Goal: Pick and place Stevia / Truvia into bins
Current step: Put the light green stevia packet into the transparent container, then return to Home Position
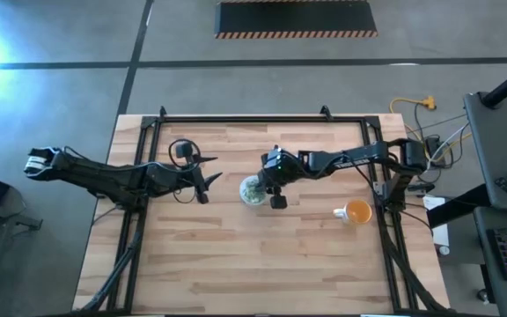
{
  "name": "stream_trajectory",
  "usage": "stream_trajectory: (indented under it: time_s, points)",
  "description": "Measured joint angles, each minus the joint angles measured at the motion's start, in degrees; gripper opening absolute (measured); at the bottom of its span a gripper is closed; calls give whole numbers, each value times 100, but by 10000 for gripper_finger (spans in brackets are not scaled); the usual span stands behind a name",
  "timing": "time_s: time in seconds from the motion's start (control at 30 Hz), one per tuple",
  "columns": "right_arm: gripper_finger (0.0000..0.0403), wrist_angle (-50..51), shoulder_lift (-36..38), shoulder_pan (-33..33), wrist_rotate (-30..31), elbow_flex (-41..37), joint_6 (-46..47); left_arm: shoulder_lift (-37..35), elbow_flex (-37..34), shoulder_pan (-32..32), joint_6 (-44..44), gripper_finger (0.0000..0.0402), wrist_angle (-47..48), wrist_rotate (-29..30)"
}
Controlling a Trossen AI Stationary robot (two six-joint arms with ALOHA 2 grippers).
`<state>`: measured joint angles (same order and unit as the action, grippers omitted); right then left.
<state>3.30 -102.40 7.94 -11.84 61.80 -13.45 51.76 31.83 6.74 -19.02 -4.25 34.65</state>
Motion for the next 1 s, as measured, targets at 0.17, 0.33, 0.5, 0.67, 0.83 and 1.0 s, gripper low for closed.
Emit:
stream_trajectory:
  time_s: [0.17,0.33,0.5,0.67,0.83,1.0]
  points:
    - [102,297,99,-6,-19,112,74,194,11,2,230,208,-151,-2]
    - [134,864,358,-47,-25,315,102,326,11,7,250,208,-143,-13]
    - [147,1342,820,-153,-76,442,277,204,13,25,523,208,-310,-130]
    - [146,1646,1666,-243,-83,166,73,-488,-38,41,520,208,-370,-1104]
    - [139,1244,2858,-247,-77,-640,178,-1395,-547,39,652,208,-757,-1614]
    - [133,-302,4284,-275,-64,-1957,319,-2154,-1443,34,847,208,-1420,-1759]
